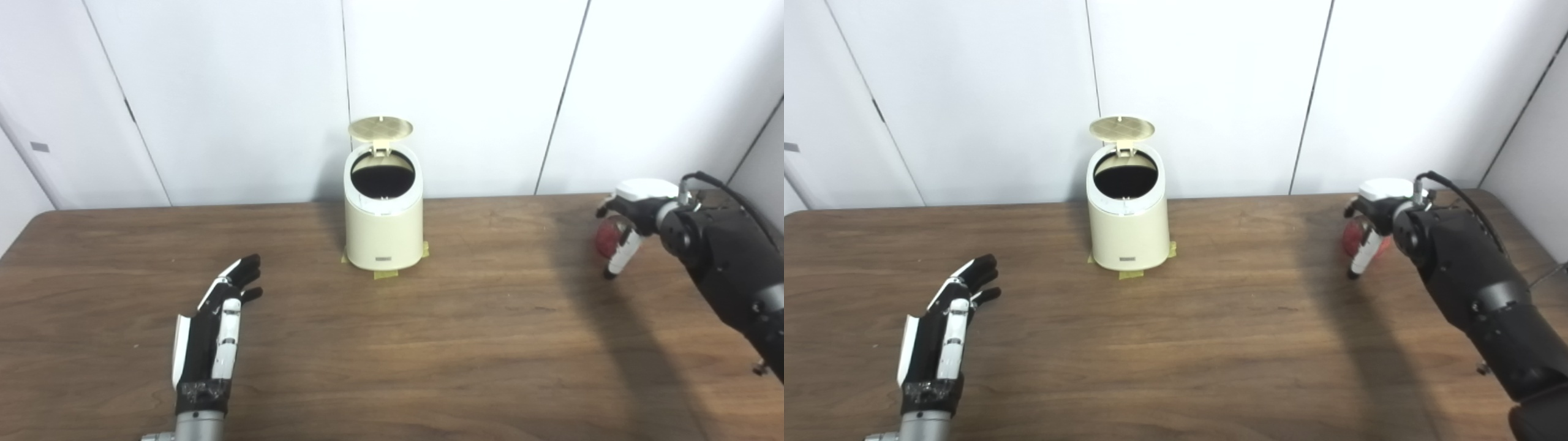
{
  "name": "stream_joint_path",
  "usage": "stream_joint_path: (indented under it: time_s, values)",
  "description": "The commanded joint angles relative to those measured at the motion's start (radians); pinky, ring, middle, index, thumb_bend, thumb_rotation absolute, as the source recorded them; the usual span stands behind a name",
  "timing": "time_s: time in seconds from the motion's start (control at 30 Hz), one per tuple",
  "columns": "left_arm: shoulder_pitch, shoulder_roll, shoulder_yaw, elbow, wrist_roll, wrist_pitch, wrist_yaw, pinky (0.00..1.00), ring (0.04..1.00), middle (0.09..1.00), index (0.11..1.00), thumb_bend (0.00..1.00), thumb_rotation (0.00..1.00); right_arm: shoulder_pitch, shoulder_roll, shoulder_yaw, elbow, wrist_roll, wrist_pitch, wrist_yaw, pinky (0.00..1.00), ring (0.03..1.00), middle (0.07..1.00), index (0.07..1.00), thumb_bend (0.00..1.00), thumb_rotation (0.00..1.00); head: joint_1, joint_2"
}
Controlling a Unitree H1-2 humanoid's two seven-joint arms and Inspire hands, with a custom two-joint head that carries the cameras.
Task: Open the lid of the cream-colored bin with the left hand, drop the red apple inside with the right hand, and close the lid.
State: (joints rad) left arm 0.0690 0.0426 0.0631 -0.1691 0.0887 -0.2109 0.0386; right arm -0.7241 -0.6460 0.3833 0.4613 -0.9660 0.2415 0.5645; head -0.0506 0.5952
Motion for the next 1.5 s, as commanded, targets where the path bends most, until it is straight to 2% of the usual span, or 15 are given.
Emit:
stream_joint_path:
  time_s: [0.0,0.23,0.33,0.5,0.57,0.63,0.67,0.73,0.77,0.8,0.83,0.9,0.97,1.2,1.47]
  values:
    - [0.014,-0.005,0.000,-0.036,0.002,-0.025,0.009,0.77,0.842,0.842,0.805,0.11,0.87,-0.069,-0.024,-0.005,-0.018,-0.004,0.020,-0.003,0.67,0.959,0.969,0.843,0.98,0.27,-0.001,0.001]
    - [0.016,-0.004,0.002,-0.030,-0.004,-0.036,0.011,0.78,0.844,0.842,0.806,0.13,0.87,-0.068,-0.024,-0.005,0.014,0.025,0.031,0.005,0.67,0.979,0.974,0.832,0.95,0.21,0.000,0.005]
    - [0.016,-0.006,0.003,-0.035,0.004,-0.032,0.015,0.76,0.835,0.835,0.798,0.13,0.86,-0.068,-0.025,-0.001,0.028,0.030,0.033,0.003,0.72,0.979,0.984,0.830,0.93,0.20,0.003,0.006]
    - [0.015,-0.003,0.000,-0.031,-0.002,-0.040,0.010,0.76,0.836,0.835,0.800,0.14,0.85,-0.052,-0.027,0.010,-0.003,0.017,0.050,0.000,0.66,0.931,0.969,0.822,0.92,0.19,0.005,0.006]
    - [0.014,-0.002,-0.001,-0.028,0.000,-0.047,0.010,0.76,0.835,0.835,0.798,0.14,0.85,-0.045,-0.033,0.019,0.014,0.014,0.007,-0.060,0.63,0.861,0.923,0.805,0.92,0.17,0.005,0.006]
    - [0.013,0.000,-0.002,-0.026,0.005,-0.051,0.010,0.75,0.835,0.836,0.801,0.14,0.85,-0.037,-0.040,0.023,0.017,0.018,-0.029,-0.103,0.57,0.729,0.827,0.782,0.90,0.13,0.005,0.006]
    - [0.014,0.000,-0.002,-0.026,0.007,-0.049,0.010,0.75,0.835,0.837,0.801,0.14,0.85,-0.027,-0.039,0.012,0.014,0.028,-0.043,-0.143,0.52,0.660,0.793,0.770,0.84,0.10,0.005,0.007]
    - [0.014,0.000,-0.002,-0.028,0.010,-0.046,0.012,0.74,0.834,0.837,0.801,0.14,0.85,-0.009,-0.033,-0.011,0.028,0.047,-0.078,-0.245,0.42,0.529,0.671,0.695,0.81,0.02,0.006,0.007]
    - [0.014,-0.001,-0.001,-0.029,0.014,-0.043,0.014,0.74,0.833,0.837,0.801,0.14,0.85,0.000,-0.027,-0.025,0.042,0.055,-0.096,-0.311,0.40,0.508,0.648,0.680,0.80,0.01,0.006,0.007]
    - [0.014,-0.001,-0.001,-0.028,0.014,-0.044,0.015,0.74,0.831,0.836,0.799,0.13,0.85,0.006,-0.020,-0.031,0.054,0.050,-0.098,-0.367,0.41,0.516,0.566,0.588,0.67,0.00,0.005,0.007]
    - [0.014,-0.001,0.000,-0.027,0.014,-0.045,0.014,0.74,0.831,0.835,0.798,0.13,0.84,0.010,-0.011,-0.035,0.067,0.042,-0.097,-0.419,0.43,0.525,0.543,0.523,0.58,0.00,0.005,0.007]
    - [0.015,-0.001,-0.001,-0.028,0.016,-0.043,0.014,0.74,0.833,0.837,0.799,0.14,0.84,0.013,0.004,-0.037,0.096,0.033,-0.094,-0.502,0.41,0.503,0.532,0.480,0.54,0.00,0.004,0.007]
    - [0.015,-0.001,-0.002,-0.030,0.019,-0.039,0.015,0.73,0.833,0.837,0.800,0.15,0.84,0.013,0.010,-0.035,0.111,0.034,-0.093,-0.542,0.37,0.469,0.514,0.473,0.53,0.00,0.004,0.007]
    - [0.013,-0.001,-0.004,-0.029,0.018,-0.033,0.011,0.73,0.832,0.837,0.801,0.15,0.84,0.010,0.015,-0.024,0.099,0.030,-0.043,-0.514,0.37,0.468,0.509,0.475,0.53,0.00,0.002,0.006]
    - [0.012,0.000,-0.006,-0.025,0.022,-0.033,0.009,0.74,0.838,0.843,0.802,0.16,0.83,0.010,-0.001,-0.007,0.065,0.022,-0.057,-0.503,0.34,0.438,0.485,0.483,0.53,0.00,0.000,0.003]
